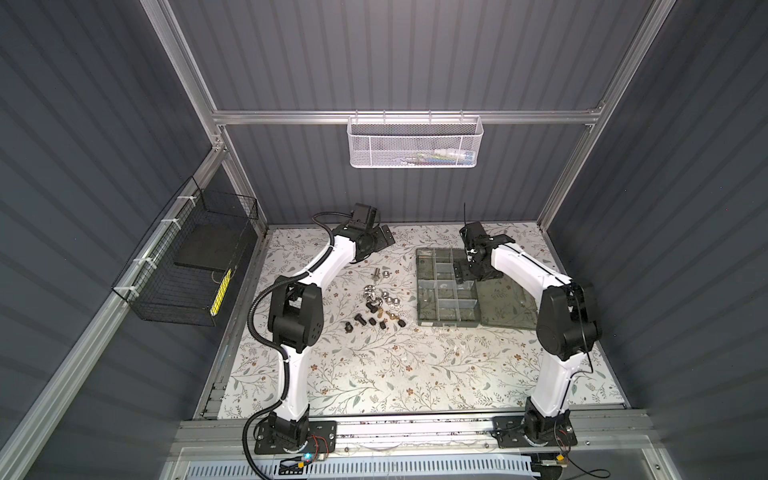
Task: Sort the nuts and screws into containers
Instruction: 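Raise the right gripper over the box while the left gripper reaches toward a silver nut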
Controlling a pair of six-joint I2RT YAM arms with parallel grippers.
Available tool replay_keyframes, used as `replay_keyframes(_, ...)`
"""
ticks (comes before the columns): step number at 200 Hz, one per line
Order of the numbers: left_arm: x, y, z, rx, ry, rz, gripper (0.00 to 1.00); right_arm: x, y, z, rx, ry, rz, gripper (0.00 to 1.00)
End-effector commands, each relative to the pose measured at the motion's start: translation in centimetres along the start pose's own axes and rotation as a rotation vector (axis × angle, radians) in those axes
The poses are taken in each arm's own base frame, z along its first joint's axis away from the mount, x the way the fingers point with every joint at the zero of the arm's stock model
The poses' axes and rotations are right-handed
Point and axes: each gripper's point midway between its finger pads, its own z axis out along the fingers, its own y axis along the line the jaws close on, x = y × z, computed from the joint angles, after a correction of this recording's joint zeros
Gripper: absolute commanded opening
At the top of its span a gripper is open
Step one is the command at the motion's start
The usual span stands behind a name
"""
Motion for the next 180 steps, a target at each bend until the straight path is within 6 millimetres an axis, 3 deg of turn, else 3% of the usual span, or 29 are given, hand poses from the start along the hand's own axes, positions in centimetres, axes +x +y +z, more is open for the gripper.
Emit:
replay_keyframes(1,-0.7,1.2,1.1,-0.098,-0.019,0.114,1.00,-0.9,1.1,-3.4,-0.103,-0.040,0.118,0.99)
replay_keyframes(31,-0.5,0.4,3.8,-0.020,0.037,0.160,1.00,-1.4,0.9,-5.4,-0.119,-0.021,0.283,0.99)
replay_keyframes(72,-0.2,1.2,7.6,-0.005,0.071,0.128,1.00,0.3,4.6,-6.6,-0.360,0.019,0.301,0.99)
replay_keyframes(101,-0.4,2.1,10.1,-0.019,0.059,0.136,1.00,1.4,5.9,-7.9,-0.458,0.005,0.252,0.99)
replay_keyframes(148,-1.8,3.8,13.4,-0.072,0.006,0.122,0.96,3.1,5.6,-8.3,-0.453,0.024,0.213,0.99)
replay_keyframes(180,-3.3,4.4,14.7,-0.105,-0.071,0.078,0.87,3.3,5.5,-8.3,-0.450,0.029,0.209,0.99)
